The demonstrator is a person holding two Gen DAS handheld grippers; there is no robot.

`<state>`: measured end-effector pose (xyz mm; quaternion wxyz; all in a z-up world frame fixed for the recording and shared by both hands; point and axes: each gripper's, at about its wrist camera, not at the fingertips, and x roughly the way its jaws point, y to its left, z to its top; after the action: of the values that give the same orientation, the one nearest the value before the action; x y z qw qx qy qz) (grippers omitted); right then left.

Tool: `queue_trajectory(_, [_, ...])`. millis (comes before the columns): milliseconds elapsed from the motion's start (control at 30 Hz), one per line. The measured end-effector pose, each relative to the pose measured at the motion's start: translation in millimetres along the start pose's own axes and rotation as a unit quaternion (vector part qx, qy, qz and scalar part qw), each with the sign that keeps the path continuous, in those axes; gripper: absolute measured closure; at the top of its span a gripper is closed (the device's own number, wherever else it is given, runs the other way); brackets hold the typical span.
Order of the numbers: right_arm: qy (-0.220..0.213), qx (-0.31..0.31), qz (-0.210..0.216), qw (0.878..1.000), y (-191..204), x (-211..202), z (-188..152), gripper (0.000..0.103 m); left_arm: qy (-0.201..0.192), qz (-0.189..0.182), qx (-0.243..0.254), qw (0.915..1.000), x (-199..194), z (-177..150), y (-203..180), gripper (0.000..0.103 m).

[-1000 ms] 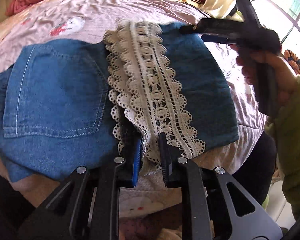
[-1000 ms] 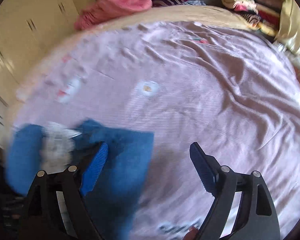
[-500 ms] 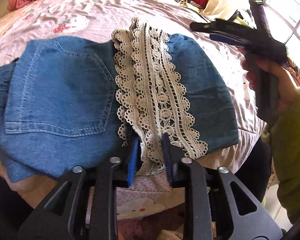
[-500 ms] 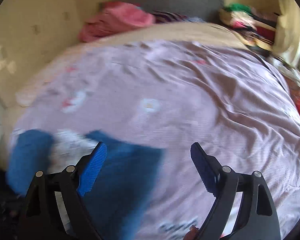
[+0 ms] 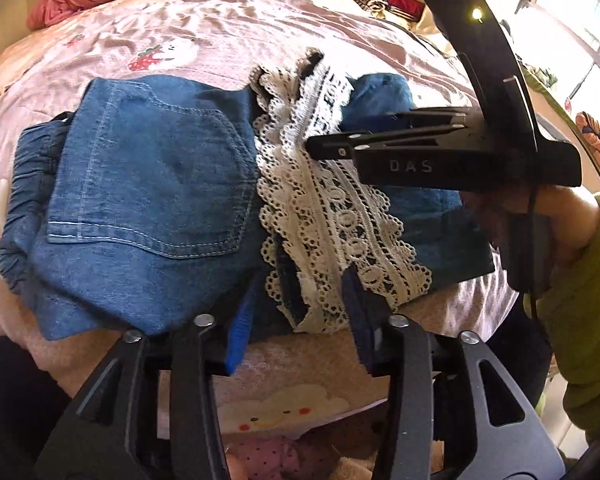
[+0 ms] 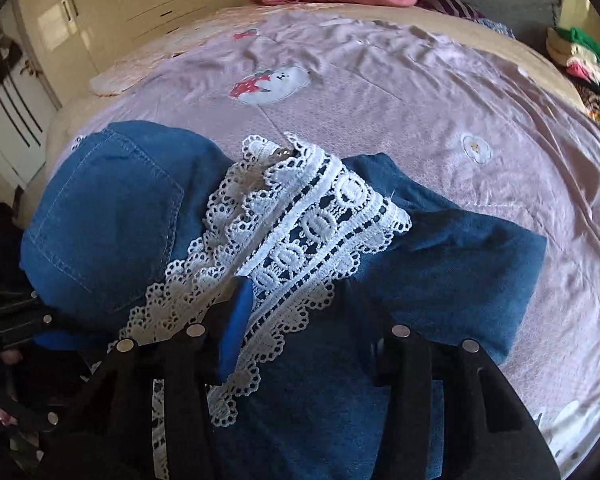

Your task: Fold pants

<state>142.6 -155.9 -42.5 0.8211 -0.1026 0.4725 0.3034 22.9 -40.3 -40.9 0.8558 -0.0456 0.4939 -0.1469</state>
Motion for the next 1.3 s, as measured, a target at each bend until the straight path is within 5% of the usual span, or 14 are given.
queue_trajectory(167, [-0.018,0.020,0.018,0.999,1,-23,9,0.057,-0.019,0.006,-0.003,0.9998,-17,3,3,0.058])
queue_trajectory(267, [-0.040,0.020,0.019,0.999,8,-42,16,0.056,-0.033,0.018,-0.005,0.9993,-27,5,6,0.045])
queue_trajectory(767, [-0.070,0.008,-0.002,0.998,44,-72,43,0.030,-0.069,0.040,-0.012,0.9968,-71,-2,33,0.011])
queue_trajectory(1300, [-0.075,-0.058,0.011,0.995,105,-75,78,0.023,-0.084,0.068,-0.126,0.9861,-108,-31,127,0.010])
